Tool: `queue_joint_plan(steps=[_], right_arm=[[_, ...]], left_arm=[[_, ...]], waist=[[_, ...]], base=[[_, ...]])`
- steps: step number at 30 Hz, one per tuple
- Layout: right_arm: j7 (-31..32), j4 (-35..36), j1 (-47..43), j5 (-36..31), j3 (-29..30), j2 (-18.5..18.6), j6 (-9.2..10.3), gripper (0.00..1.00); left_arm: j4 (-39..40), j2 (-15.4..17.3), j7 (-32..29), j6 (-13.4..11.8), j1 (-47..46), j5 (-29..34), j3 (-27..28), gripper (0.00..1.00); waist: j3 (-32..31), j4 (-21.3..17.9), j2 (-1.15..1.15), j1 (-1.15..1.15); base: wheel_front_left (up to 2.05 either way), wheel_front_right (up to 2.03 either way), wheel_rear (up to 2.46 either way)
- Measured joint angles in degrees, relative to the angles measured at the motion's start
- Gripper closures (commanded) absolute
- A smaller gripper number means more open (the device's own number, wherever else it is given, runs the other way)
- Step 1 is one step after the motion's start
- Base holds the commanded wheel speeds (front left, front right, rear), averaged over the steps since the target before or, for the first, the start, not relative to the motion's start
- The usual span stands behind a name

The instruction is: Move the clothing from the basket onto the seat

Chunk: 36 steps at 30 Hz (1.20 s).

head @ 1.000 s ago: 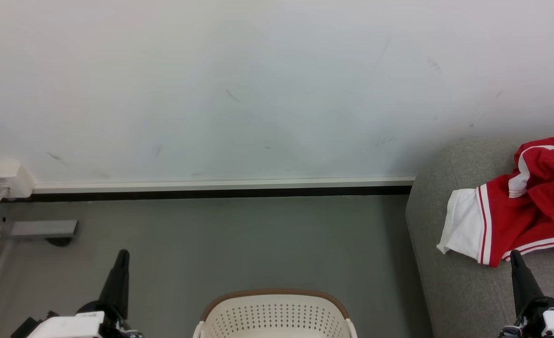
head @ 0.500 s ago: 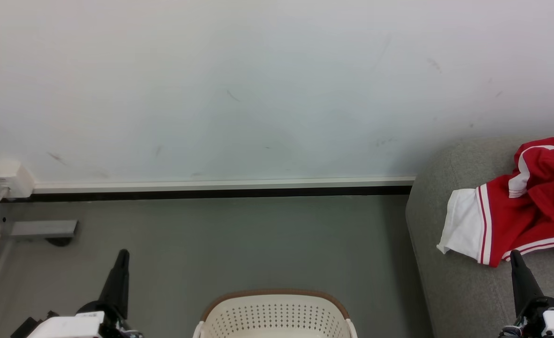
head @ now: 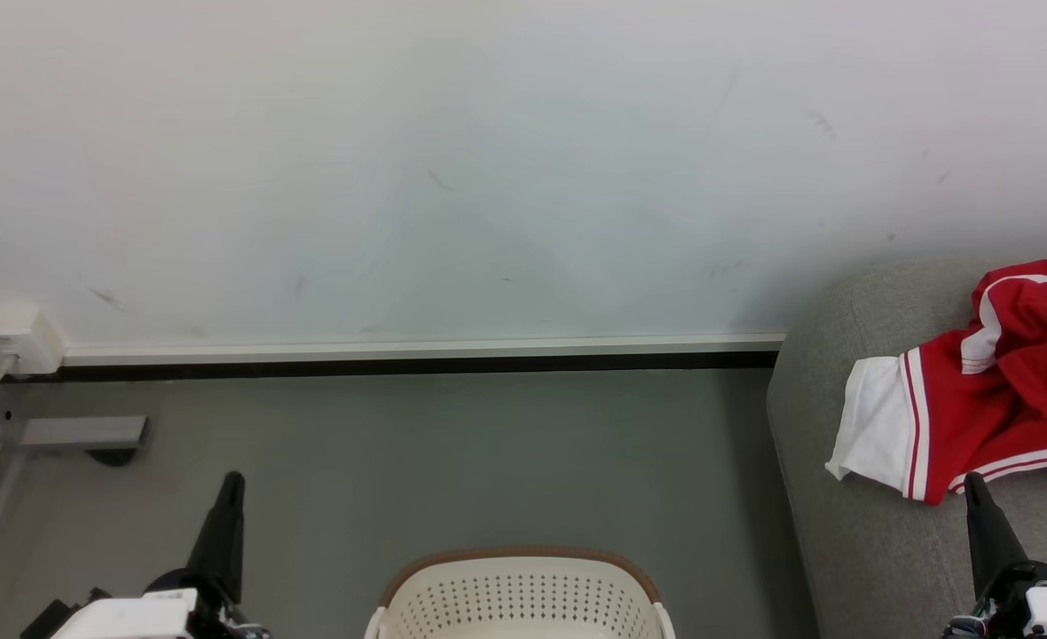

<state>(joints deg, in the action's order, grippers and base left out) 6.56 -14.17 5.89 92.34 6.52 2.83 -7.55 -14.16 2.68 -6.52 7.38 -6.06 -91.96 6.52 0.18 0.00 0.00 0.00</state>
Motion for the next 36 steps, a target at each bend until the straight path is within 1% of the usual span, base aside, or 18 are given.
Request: queue_joint_plan(steps=[36], right_arm=[[0.0,0.0,0.0,0.0,0.0,0.0,0.00,1.00]], left_arm=[[0.0,0.0,0.0,0.0,0.0,0.0,0.0,1.00]], waist=[[0.0,0.0,0.00,0.00]], base=[[0.00,0.00,0.00]])
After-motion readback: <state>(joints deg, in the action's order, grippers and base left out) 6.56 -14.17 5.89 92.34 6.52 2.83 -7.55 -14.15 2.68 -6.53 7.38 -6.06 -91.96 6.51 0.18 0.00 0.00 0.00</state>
